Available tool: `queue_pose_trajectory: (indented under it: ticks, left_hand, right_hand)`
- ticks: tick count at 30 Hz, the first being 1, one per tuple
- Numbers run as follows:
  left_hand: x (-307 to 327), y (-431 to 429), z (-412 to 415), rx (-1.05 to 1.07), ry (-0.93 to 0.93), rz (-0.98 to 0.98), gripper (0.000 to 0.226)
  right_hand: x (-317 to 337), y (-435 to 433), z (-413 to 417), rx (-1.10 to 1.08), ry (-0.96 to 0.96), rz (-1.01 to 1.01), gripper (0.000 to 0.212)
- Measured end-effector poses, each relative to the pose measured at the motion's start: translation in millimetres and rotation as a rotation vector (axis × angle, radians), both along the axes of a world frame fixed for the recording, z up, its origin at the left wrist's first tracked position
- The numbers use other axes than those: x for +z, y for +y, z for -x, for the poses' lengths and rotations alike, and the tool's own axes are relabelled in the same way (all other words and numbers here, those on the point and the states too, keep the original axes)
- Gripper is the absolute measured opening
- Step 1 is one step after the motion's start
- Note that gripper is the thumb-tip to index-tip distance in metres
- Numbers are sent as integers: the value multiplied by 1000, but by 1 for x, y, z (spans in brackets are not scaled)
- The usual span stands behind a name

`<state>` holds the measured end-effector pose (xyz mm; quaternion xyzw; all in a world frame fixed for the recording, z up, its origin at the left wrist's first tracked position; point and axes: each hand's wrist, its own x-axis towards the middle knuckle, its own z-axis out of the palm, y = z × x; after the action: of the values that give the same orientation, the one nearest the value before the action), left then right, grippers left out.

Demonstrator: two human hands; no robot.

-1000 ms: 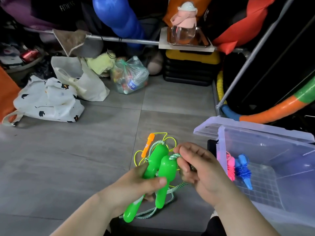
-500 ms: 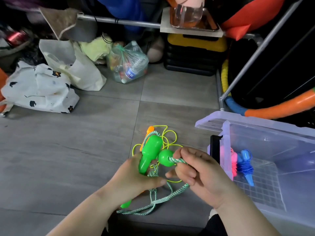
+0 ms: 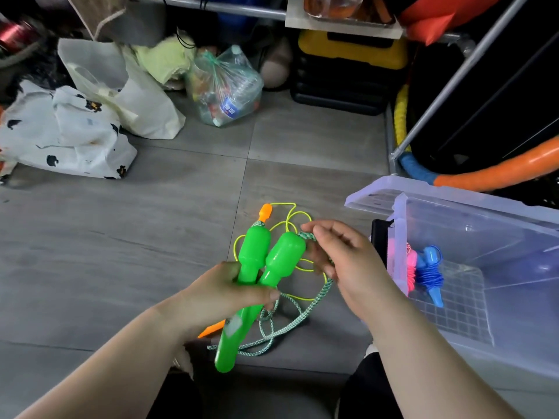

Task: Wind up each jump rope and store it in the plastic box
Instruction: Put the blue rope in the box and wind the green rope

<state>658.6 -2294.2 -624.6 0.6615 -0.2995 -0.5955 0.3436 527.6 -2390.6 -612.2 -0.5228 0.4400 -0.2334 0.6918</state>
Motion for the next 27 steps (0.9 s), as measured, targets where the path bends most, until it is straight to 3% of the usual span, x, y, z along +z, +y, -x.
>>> queue_pose_trajectory:
  ticks: [4, 9, 13, 19, 21, 23, 25, 27]
  left_hand:
    - [7, 0, 4, 68, 273, 2, 18]
    - [3, 2, 6, 91, 426, -30, 12]
    - [8, 4, 7, 41, 472, -54, 7]
    - [9, 8, 5, -216, 544, -12, 46]
    - [7, 5, 5, -154, 539, -6, 35]
    - [10, 3, 8, -97, 516, -31, 8]
    - [8, 5, 9, -114, 511, -59, 6]
    - [5, 6, 7, -192, 526, -80, 28]
  right_hand:
    - [-1, 3, -3, 13, 88, 74, 29]
    - [-8, 3, -1, 64, 153, 201, 33]
    - [-13, 3, 1, 65, 150, 270, 35]
    - [-8, 4, 3, 52, 91, 296, 37]
    - [-9, 2, 4, 51, 88, 278, 36]
    - [-10, 0, 5, 82, 64, 244, 35]
    - [-12, -2, 5, 115, 36, 196, 40]
    - [-13, -2, 4, 130, 38, 174, 51]
